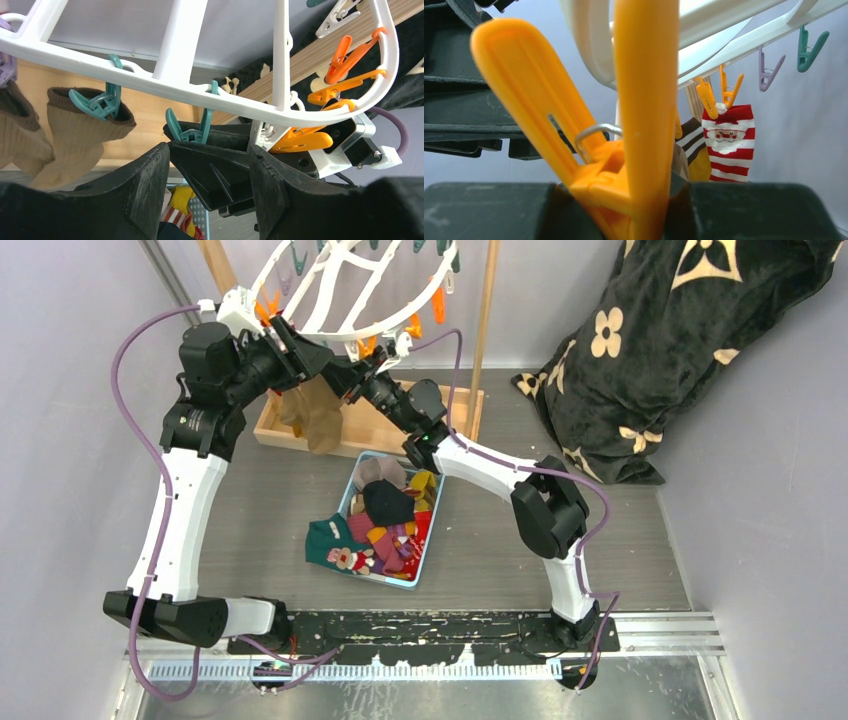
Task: Clip the socks to the hanger
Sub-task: Open the clamp at the hanger.
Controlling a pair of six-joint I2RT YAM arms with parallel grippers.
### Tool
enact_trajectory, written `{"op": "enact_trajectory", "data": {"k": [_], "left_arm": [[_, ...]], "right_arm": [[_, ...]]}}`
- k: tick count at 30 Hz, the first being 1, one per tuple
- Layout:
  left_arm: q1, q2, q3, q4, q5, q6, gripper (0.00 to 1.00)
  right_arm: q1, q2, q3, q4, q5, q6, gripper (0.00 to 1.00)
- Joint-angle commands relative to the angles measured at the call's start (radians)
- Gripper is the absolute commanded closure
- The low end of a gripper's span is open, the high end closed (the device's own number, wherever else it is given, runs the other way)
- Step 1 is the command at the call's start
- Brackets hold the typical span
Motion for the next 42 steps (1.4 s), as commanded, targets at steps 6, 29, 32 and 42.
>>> {"op": "enact_trajectory", "data": {"k": [6,29,32,42], "left_arm": [[-0.009,0.012,0.041,0.093,-0.053,0.038,0.44],[-0.009,0.036,0.016,0.157,-0.035,0.033,0.63],[-0.01,0.037,0.019,0.153,-0.04,0.041,0.68],[-0.009,0.024,0.03,0.165,-0.074,0.058,0.95]], "right_arm": [[0.041,-0.035,0.06,-0.039,-0.048,-0.039,0.87],[0.051,-0.043,0.078,-0.072,-0.096,-0.051,0.88],[0.051,-0.048,0.076,-0.072,-0.115,-0.043,0.8],[0.051,-0.083,0.03,-0.068,-0.103,-0.058,0.41]]}}
